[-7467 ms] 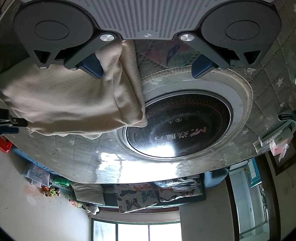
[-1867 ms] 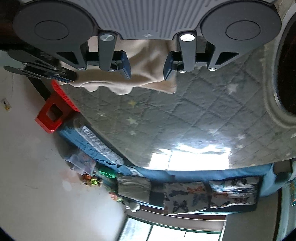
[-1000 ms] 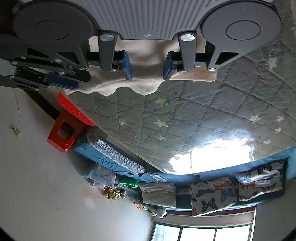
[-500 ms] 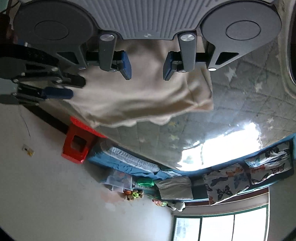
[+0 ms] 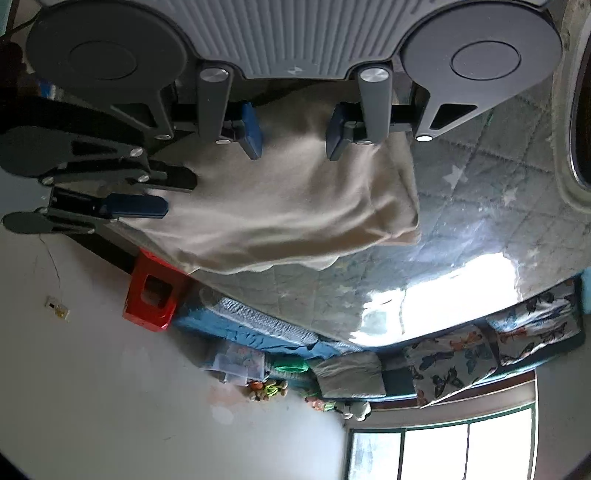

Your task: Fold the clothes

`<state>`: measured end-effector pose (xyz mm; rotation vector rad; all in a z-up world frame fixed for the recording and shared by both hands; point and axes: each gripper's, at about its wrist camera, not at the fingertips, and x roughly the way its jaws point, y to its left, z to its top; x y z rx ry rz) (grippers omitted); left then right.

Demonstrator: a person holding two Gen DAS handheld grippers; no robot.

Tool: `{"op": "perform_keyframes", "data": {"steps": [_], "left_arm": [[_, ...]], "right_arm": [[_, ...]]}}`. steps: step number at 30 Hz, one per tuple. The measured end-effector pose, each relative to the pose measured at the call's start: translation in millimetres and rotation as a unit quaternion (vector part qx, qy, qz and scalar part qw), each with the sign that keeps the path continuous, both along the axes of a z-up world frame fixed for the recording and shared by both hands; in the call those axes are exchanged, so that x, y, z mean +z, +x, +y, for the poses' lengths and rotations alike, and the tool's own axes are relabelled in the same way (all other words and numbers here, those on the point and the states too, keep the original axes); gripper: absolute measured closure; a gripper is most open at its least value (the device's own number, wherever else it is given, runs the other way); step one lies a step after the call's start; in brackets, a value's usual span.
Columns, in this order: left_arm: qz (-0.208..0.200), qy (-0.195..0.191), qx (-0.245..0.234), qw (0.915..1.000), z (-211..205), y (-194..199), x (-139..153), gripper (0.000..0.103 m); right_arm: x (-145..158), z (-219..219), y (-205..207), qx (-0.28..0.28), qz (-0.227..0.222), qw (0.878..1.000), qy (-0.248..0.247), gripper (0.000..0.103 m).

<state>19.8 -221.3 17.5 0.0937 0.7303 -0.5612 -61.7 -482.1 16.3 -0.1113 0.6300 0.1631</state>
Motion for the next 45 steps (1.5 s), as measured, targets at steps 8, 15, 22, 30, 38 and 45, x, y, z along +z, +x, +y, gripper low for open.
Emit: {"op": "perform_keyframes", "data": {"steps": [8,15,22,30,38,45], "left_arm": [[0.003,-0.038,0.034,0.9987,21,-4,1,0.062],[-0.002,-0.032,0.072,0.9969,37,-4,-2,0.062],[0.021,-0.037,0.089,0.9951,52,-1,-6,0.058],[0.026,-0.03,0.11,0.9932,66,-12,1,0.034],[0.02,-0.013,0.135,0.9906,82,-28,7,0.018],[0.012,-0.001,0.156,0.9876,95,-44,8,0.003]], "right_arm": [[3,6,-3,0.0,-0.007,1.0,0.002,0.061],[-3,7,-2,-0.007,0.003,1.0,0.004,0.056],[-1,8,-2,-0.009,0.002,1.0,-0.001,0.053],[4,20,-10,0.008,-0.002,1.0,0.003,0.042],[6,33,-18,0.014,-0.005,1.0,0.007,0.029],[6,48,-27,0.023,-0.004,1.0,0.011,0.017]]}}
